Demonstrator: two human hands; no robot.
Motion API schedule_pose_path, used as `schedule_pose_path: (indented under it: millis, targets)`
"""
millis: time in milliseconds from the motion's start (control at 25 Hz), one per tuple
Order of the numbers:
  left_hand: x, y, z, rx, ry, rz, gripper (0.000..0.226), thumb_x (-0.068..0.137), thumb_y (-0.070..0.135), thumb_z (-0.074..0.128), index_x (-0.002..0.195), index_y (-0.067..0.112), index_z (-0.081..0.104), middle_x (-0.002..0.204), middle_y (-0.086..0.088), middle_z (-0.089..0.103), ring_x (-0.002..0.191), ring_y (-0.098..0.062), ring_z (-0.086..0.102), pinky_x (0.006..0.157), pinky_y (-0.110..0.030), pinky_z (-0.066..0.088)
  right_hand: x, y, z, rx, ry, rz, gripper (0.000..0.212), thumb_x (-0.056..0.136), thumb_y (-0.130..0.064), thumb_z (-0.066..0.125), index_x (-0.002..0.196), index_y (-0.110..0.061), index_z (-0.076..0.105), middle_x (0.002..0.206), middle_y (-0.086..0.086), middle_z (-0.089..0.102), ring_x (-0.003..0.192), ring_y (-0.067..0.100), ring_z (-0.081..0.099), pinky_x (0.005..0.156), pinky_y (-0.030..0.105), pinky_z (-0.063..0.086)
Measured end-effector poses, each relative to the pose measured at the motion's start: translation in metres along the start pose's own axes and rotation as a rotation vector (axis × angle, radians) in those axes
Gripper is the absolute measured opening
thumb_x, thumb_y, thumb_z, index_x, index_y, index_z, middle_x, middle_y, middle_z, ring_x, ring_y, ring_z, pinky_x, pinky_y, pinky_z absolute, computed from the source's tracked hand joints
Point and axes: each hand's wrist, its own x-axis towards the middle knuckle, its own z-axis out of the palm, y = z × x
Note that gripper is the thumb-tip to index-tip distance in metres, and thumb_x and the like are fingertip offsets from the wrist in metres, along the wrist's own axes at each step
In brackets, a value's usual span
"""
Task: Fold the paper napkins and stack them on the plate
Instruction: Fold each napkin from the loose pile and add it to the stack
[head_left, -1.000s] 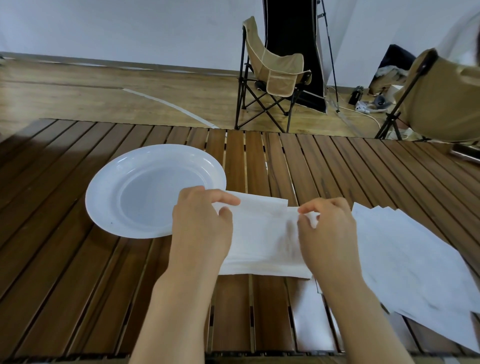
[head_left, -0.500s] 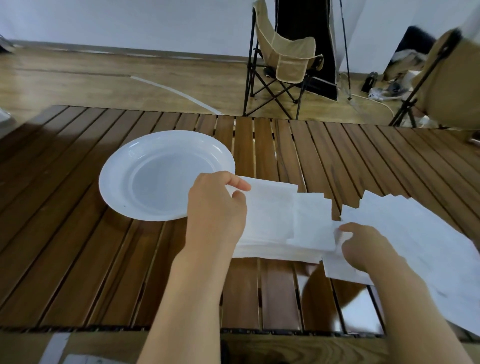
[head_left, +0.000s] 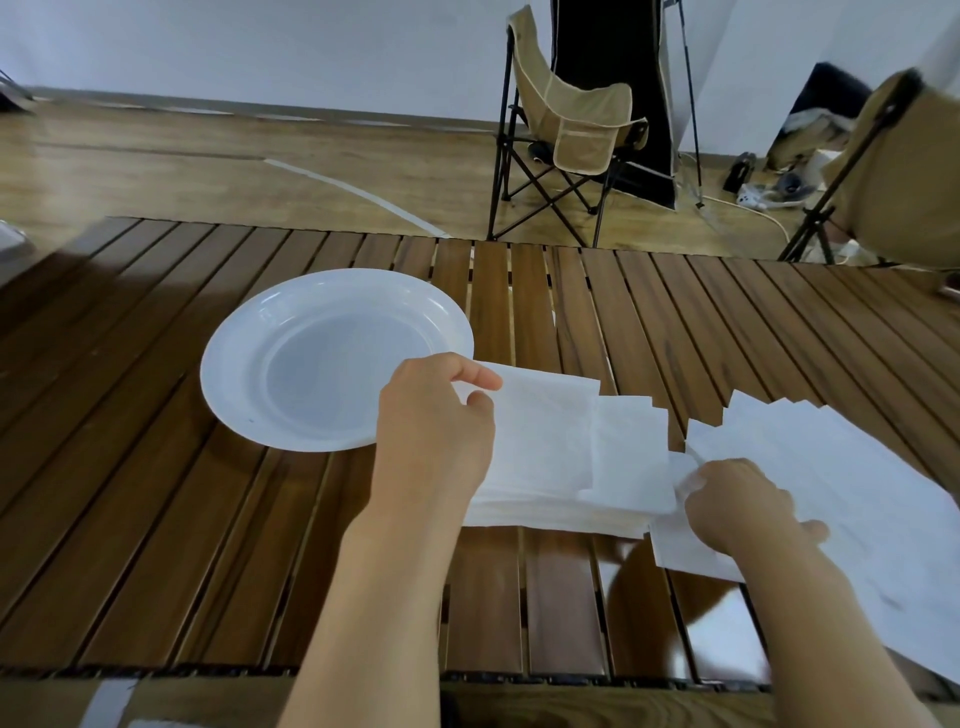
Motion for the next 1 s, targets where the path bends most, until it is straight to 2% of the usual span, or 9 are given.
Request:
schedule_pose_path:
  millis: [160,240,320,480,600,720,800,880,1000]
  targets:
    - [0.000,0.000,0.000,0.004,-0.011,-0.009,0.016,0.093,0.020,0.055,0.095,0.034,0.062,0.115,0.012,0.056,0.096,-0.005,0.047,0.085,-0.014,0.033,0.000,-0.001,0.001,0.023,0.012,0.020,0.026,0.095,-0.011,0.044,0.121,-0.014,0.048,0.101,0.004,0.039,0.118,0.028,0.039,0.104,0.048,0.023]
    - [0.000,0.000,0.000,0.010,-0.014,-0.011,0.016,0.093,0.020,0.055,0.094,0.034,0.062,0.116,0.012,0.056,0.096,-0.005,0.047,0.085,-0.014,0.033,-0.001,-0.002,0.000,0.064,0.062,0.015,0.019,0.095,-0.009,0.046,0.113,-0.011,0.050,0.097,0.006,0.042,0.106,0.027,0.041,0.102,0.049,0.024]
    - [0.000,0.000,0.001,0.008,-0.018,-0.011,0.016,0.093,0.020,0.055,0.094,0.035,0.061,0.116,0.011,0.056,0.097,-0.004,0.047,0.086,-0.014,0.033,-0.001,-0.003,-0.003,0.146,0.155,-0.028,0.021,0.093,-0.005,0.047,0.112,-0.009,0.055,0.100,0.008,0.050,0.094,0.025,0.041,0.099,0.049,0.027]
    - [0.000,-0.001,0.001,0.004,-0.019,-0.008,0.015,0.093,0.020,0.057,0.097,0.034,0.062,0.117,0.011,0.056,0.098,-0.005,0.048,0.086,-0.014,0.032,-0.007,-0.001,-0.019,0.449,0.492,-0.296,0.034,0.087,0.002,0.058,0.116,-0.014,0.065,0.118,0.009,0.062,0.095,0.024,0.054,0.089,0.041,0.043]
    - [0.000,0.000,0.001,0.011,-0.018,0.028,0.017,0.090,0.022,0.061,0.099,0.035,0.062,0.116,0.014,0.054,0.100,-0.004,0.046,0.084,-0.011,0.030,-0.016,-0.003,-0.031,0.634,0.644,-0.568,0.031,0.084,0.005,0.062,0.110,-0.012,0.069,0.111,0.000,0.064,0.091,0.012,0.056,0.075,0.017,0.042]
    - [-0.002,0.002,0.001,0.007,-0.055,0.120,0.024,0.085,0.021,0.067,0.100,0.039,0.061,0.110,0.019,0.049,0.101,-0.001,0.043,0.076,-0.003,0.027,-0.028,-0.010,-0.037,0.818,0.627,-0.765,0.037,0.082,0.012,0.059,0.104,-0.016,0.069,0.106,-0.008,0.063,0.092,0.009,0.061,0.077,0.011,0.045]
    - [-0.003,0.004,0.001,-0.021,-0.092,0.218,0.040,0.082,0.020,0.072,0.111,0.042,0.056,0.112,0.023,0.049,0.105,0.002,0.042,0.082,-0.004,0.030,-0.038,-0.014,-0.041,1.007,0.538,-0.854,0.042,0.082,0.015,0.056,0.099,-0.021,0.070,0.101,-0.007,0.066,0.080,0.003,0.059,0.070,0.009,0.044]
    - [-0.005,0.006,0.002,-0.060,-0.132,0.314,0.065,0.078,0.019,0.076,0.127,0.044,0.043,0.124,0.025,0.049,0.111,0.003,0.043,0.093,-0.011,0.034,-0.046,-0.015,-0.046,1.156,0.451,-0.914,0.046,0.082,0.015,0.057,0.096,-0.027,0.070,0.098,-0.006,0.069,0.076,0.006,0.061,0.068,0.013,0.045]
    - [-0.006,0.010,0.003,-0.107,-0.190,0.386,0.091,0.075,0.020,0.079,0.139,0.050,0.021,0.135,0.030,0.043,0.110,0.010,0.037,0.094,-0.009,0.028,-0.052,-0.014,-0.054,1.319,0.329,-0.983,0.048,0.083,0.014,0.057,0.092,-0.031,0.072,0.101,0.000,0.071,0.078,0.024,0.061,0.070,0.028,0.046]
